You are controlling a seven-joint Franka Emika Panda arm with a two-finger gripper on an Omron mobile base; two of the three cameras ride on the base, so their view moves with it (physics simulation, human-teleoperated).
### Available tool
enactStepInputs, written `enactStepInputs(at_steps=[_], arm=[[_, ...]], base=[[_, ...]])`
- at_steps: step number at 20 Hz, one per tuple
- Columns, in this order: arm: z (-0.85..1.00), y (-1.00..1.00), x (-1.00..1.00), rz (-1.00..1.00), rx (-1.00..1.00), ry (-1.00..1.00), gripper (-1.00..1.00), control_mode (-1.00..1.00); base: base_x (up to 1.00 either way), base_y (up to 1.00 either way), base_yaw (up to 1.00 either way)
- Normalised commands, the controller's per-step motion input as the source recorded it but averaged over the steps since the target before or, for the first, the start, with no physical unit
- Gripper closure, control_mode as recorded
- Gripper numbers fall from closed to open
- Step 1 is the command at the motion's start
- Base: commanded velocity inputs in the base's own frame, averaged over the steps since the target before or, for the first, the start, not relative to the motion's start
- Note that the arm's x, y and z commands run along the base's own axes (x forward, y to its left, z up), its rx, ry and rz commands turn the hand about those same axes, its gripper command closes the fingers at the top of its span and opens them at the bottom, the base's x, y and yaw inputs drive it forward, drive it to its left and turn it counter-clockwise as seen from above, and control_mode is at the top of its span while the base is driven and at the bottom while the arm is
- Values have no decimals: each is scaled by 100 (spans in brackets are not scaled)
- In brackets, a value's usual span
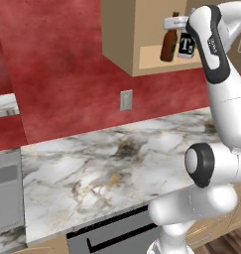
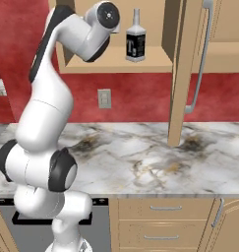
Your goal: Sort all alcoholic drinks to one cabinet, and non-alcoholic drinks to the other.
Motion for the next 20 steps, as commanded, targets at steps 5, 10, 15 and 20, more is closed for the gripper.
enactStepInputs(at_steps=[5,10,15,20], arm=[[0,0,8,0,4,-8,100,-100],[-13,0,0,0,1,-13,100,-100],[-29,0,0,0,0,-11,100,-100],[-15,5,29,0,1,-1,100,-100]], base=[[0,0,0],[0,0,0],[0,0,0],[0,0,0]])
